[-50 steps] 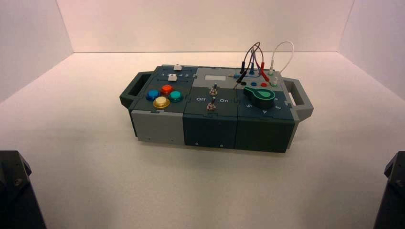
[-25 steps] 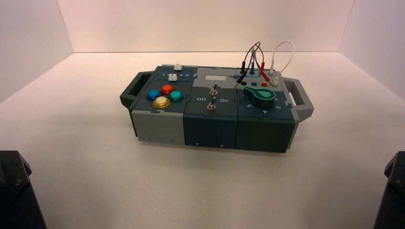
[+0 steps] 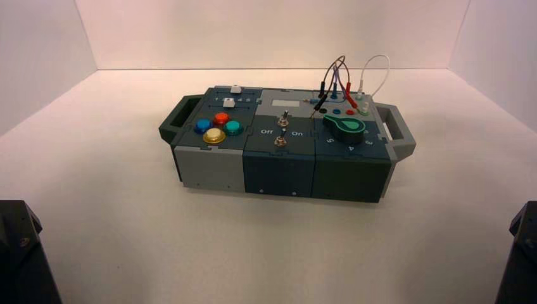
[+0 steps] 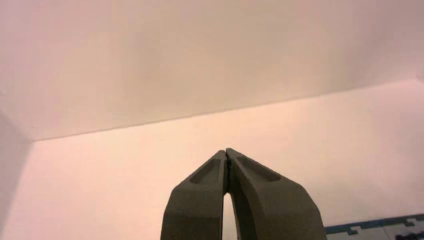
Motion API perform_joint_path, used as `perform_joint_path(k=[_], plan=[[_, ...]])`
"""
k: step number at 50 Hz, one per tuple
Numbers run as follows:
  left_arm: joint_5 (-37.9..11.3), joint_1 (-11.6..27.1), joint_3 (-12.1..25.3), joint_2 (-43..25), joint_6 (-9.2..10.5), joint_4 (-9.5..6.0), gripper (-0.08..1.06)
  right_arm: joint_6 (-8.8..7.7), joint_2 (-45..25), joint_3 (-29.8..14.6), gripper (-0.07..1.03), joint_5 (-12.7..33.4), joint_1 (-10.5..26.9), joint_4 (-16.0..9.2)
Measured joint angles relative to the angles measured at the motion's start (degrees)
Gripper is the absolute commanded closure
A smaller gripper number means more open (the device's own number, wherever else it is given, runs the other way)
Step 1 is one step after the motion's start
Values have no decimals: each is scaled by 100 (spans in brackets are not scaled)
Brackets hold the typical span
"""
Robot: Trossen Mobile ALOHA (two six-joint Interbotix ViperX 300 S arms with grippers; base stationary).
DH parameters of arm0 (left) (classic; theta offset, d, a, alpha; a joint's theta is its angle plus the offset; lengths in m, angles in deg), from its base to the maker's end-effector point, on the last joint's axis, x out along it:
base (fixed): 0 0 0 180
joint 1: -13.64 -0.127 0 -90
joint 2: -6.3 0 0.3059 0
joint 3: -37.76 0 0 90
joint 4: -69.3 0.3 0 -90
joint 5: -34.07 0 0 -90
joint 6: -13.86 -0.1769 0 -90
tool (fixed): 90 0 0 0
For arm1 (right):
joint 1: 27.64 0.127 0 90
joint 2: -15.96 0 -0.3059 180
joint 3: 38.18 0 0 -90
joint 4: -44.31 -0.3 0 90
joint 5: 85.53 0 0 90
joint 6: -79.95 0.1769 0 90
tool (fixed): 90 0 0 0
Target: Move the box closer.
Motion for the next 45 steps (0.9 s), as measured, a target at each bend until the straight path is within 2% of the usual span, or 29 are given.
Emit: perform_joint_path(k=[4, 21, 35, 45], plan=[[-123, 193, 325, -519, 0, 0, 101, 9, -457, -316, 99, 158, 97, -44], [-431, 475, 1160, -1969, -9, 0, 101, 9, -2074, -1046, 99, 650, 343, -185], [-571, 686, 1705, -3103, -9, -18, 101, 9, -2918, -1230, 99, 677, 378, -246], [-686, 932, 1942, -3480, -18, -35, 101, 9, -3349, -1266, 99, 677, 387, -290]])
